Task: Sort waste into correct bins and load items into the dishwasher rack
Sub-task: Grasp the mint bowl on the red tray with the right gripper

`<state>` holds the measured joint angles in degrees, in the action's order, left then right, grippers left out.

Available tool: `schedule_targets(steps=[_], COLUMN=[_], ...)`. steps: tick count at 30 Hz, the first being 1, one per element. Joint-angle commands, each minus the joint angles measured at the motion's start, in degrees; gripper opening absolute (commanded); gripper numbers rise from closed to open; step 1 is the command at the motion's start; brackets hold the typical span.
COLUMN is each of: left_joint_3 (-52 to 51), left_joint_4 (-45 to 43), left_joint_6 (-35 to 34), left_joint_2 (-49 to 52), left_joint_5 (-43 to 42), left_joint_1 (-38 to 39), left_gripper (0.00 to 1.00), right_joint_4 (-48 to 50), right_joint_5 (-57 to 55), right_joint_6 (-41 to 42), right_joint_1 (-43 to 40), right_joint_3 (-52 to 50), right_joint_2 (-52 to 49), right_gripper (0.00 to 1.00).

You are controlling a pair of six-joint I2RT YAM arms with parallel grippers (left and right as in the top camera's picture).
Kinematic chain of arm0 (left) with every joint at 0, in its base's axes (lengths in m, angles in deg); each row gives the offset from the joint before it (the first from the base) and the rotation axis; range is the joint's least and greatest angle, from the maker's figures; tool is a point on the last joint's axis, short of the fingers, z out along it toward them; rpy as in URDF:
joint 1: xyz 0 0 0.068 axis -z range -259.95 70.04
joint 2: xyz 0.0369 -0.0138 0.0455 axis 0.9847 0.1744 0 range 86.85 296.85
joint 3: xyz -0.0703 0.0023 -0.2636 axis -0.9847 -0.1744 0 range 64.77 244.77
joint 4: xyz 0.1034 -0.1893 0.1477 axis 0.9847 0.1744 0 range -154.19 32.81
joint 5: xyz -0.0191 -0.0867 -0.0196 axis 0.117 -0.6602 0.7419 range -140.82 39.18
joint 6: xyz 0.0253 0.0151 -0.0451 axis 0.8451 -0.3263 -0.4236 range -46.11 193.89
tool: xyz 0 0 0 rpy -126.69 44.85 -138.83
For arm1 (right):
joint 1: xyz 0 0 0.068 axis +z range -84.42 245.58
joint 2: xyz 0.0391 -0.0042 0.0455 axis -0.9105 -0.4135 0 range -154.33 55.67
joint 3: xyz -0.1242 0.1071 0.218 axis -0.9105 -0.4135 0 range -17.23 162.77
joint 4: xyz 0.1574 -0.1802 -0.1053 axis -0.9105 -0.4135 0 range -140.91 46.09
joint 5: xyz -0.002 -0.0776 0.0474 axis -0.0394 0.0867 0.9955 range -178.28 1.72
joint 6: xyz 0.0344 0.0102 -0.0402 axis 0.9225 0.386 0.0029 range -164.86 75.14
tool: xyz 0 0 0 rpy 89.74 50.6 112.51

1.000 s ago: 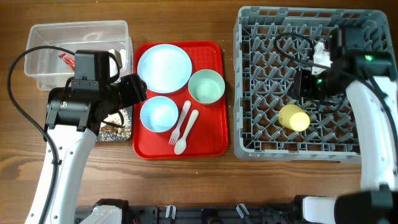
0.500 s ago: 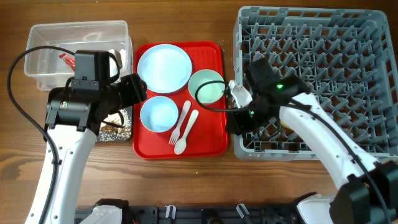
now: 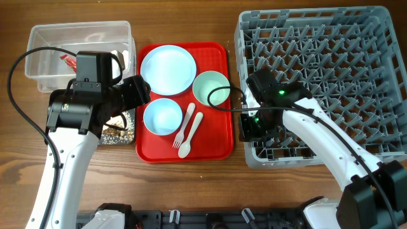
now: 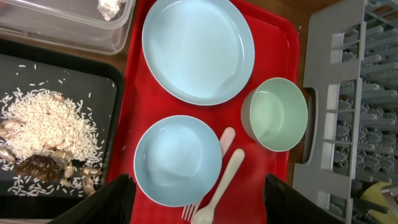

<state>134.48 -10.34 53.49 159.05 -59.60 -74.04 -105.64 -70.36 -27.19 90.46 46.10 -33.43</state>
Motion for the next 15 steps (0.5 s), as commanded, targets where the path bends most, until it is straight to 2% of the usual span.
schedule_targets(steps=[1, 2, 4, 6, 8, 11, 15], left_joint_3=[0.15, 0.15, 0.15, 0.15, 0.15, 0.15, 0.15], left_joint_4=[-0.02, 0.02, 0.76, 3.58, 8.09, 9.46, 8.57], left_joint_6=[0.50, 0.50, 0.50, -0.63, -3.19, -3.19, -3.19], left_joint_2=[-0.42, -0.42, -0.42, -0.42, -0.42, -0.42, -0.42], left_joint_5=[0.52, 0.52, 0.68, 3.78, 7.56, 6.64, 6.25], left_joint_1=[-0.42, -0.42, -0.42, -0.52, -2.62, -5.75, -5.77], left_gripper=[0.71, 0.72, 0.73, 0.73, 0.77, 0.80, 0.81], right_joint_4=[1.03, 1.81, 6.27, 15.50, 22.45, 24.50, 26.64], right_joint_5=[-0.31, -0.46, -1.51, -2.58, -6.97, -12.83, -17.07], right_joint_6=[-6.54, -7.61, -8.66, -8.46, -8.55, -10.05, -11.69], right_joint_1=[-0.09, -0.09, -0.09, -0.09, 0.15, 0.83, 3.45], right_joint_3=[4.79, 8.24, 13.68, 14.78, 14.78, 14.78, 14.78], right_joint_2=[-0.79, -0.79, -0.79, -0.81, -2.58, -8.55, -18.56], right_gripper=[0.41, 0.47, 0.53, 0.56, 0.62, 0.68, 0.69])
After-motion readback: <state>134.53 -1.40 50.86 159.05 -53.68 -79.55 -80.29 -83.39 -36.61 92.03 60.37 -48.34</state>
